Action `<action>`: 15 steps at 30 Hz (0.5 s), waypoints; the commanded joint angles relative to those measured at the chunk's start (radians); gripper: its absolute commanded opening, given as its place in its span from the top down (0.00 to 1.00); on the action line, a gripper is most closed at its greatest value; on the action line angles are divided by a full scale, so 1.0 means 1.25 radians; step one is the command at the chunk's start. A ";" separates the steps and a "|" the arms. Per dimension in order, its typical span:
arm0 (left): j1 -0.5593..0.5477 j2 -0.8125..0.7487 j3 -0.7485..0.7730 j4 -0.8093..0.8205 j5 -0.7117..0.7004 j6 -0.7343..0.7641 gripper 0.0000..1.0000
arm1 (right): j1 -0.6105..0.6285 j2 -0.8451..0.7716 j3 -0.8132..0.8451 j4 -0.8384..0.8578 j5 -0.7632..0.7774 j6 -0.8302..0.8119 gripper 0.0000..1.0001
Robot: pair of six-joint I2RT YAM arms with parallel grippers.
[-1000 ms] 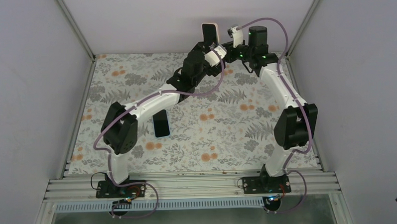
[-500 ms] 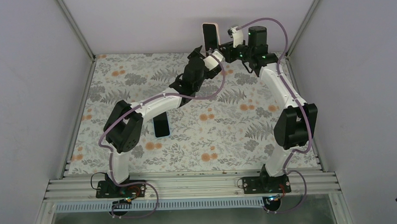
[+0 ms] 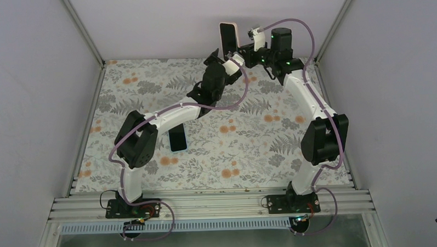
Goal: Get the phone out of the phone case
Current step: Remove the phone case from the phone.
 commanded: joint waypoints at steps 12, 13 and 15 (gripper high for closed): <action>-0.013 0.064 0.048 0.375 -0.193 0.198 0.10 | 0.032 0.001 0.007 0.009 -0.038 0.007 0.97; -0.014 0.068 0.043 0.424 -0.200 0.227 0.10 | 0.033 0.000 0.006 0.008 -0.037 0.006 0.97; -0.015 0.069 0.034 0.494 -0.207 0.276 0.11 | 0.032 0.000 -0.003 0.008 -0.036 0.004 0.97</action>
